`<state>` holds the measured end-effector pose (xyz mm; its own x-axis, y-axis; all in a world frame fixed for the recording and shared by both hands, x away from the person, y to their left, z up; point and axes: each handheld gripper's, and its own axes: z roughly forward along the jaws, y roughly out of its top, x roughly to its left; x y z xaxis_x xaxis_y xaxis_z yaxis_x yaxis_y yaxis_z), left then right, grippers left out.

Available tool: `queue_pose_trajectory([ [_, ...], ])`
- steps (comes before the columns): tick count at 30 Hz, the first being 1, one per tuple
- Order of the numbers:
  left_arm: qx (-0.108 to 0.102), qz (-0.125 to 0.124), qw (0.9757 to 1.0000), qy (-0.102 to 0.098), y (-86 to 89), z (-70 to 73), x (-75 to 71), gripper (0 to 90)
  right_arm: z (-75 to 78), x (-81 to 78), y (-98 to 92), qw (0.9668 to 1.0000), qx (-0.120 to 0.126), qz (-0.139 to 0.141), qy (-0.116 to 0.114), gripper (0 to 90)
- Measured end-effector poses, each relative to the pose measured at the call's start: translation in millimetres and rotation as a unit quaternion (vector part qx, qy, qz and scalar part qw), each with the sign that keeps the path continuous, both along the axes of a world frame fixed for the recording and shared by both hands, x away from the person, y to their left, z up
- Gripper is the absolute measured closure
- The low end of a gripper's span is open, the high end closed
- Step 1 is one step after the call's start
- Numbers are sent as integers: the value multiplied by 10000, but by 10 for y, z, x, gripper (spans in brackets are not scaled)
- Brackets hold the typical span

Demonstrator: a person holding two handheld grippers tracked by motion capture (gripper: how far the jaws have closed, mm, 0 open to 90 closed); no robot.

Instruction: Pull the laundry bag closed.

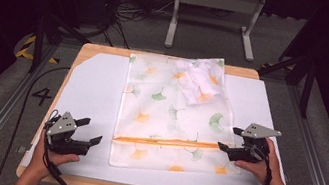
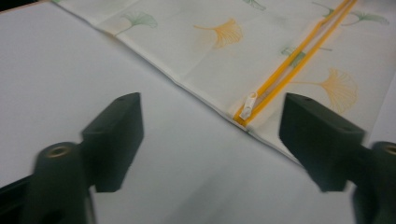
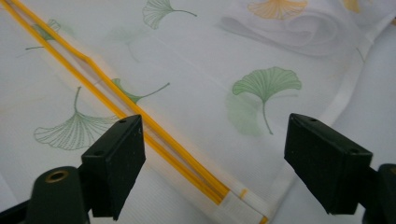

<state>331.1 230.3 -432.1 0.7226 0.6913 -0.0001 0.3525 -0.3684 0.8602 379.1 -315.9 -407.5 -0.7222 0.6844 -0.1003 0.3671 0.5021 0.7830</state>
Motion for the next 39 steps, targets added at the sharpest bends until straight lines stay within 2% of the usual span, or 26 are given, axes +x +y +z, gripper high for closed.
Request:
queue_pose_trajectory([
  [2, 146, -213, 9995, 155, -71, -43, 12, 411, 15, -17, 46, 9999, -50, 99, -31, 257],
  [4, 207, -285, 9993, 155, -93, -56, 4, 484, 28, -24, 70, 9999, -38, 158, -17, 276],
  [5, 294, -325, 9989, 151, -108, -67, -8, 484, 42, -30, 98, 9997, 11, 237, -2, 292],
  [7, 348, -382, 9986, 149, -110, -81, -30, 531, 69, -42, 178, 9993, -52, 365, -39, 315],
  [9, 347, -527, 9978, 191, -91, -84, -65, 633, 87, -36, 299, 9986, -169, 499, -61, 347],
  [10, 367, -542, 9978, 130, -91, -81, -71, 647, 90, -33, 335, 9983, -201, 543, -56, 357],
  [11, 336, -574, 9977, 155, -90, -76, -79, 670, 92, -31, 388, 9980, -203, 605, -48, 364],
  [13, 347, -649, 9972, 166, -105, -71, -95, 759, 94, -17, 538, 9961, -267, 833, 63, 372],
  [15, 417, -721, 9964, 167, -129, -70, -98, 846, 120, 7, 697, 9938, -432, 1020, 43, 404],
  [17, 414, -742, 9962, 177, -143, -72, -93, 897, 134, 26, 759, 9930, -441, 1092, 73, 411],
  [18, 389, -805, 9957, 235, -165, -73, -81, 897, 154, 48, 851, 9914, -467, 1217, 108, 423],
  [19, 455, -874, 9949, 228, -187, -73, -75, 900, 184, 82, 1009, 9890, -530, 1375, 111, 445],
  [20, 459, -942, 9942, 243, -222, -78, -74, 900, 201, 102, 1127, 9868, -590, 1503, 154, 462],
  [21, 444, -974, 9939, 260, -242, -81, -72, 900, 218, 118, 1283, 9831, -696, 1685, 159, 475],
  [22, 450, -982, 9938, 266, -265, -84, -66, 900, 228, 123, 1378, 9812, -759, 1769, 155, 495],
  [25, 599, -1150, 9912, 274, -390, -94, -44, 900, 246, 147, 1705, 9738, -821, 2110, 222, 545],
  [26, 647, -1187, 9903, 331, -434, -103, -32, 900, 253, 152, 1845, 9712, -887, 2200, 213, 571],
  [27, 818, -1306, 9875, 317, -503, -123, -20, 900, 255, 173, 2024, 9673, -949, 2343, 220, 607],
  [30, 968, -1394, 9848, 373, -552, -171, -6, 900, 233, 194, 2300, 9599, -1072, 2583, 190, 645],
  [31, 968, -1394, 9848, 373, -552, -171, -6, 900, 233, 194, 2300, 9599, -1072, 2583, 190, 645],
  [32, 1023, -1360, 9846, 410, -551, -201, 9, 900, 202, 211, 2467, 9538, -1172, 2753, 254, 644],
  [37, 999, -1396, 9841, 463, -544, -230, 32, 900, 110, 272, 2835, 9438, -1404, 2975, 328, 646],
  [39, 963, -1418, 9840, 484, -542, -241, 38, 900, 81, 289, 2966, 9368, -1513, 3134, 369, 641],
])
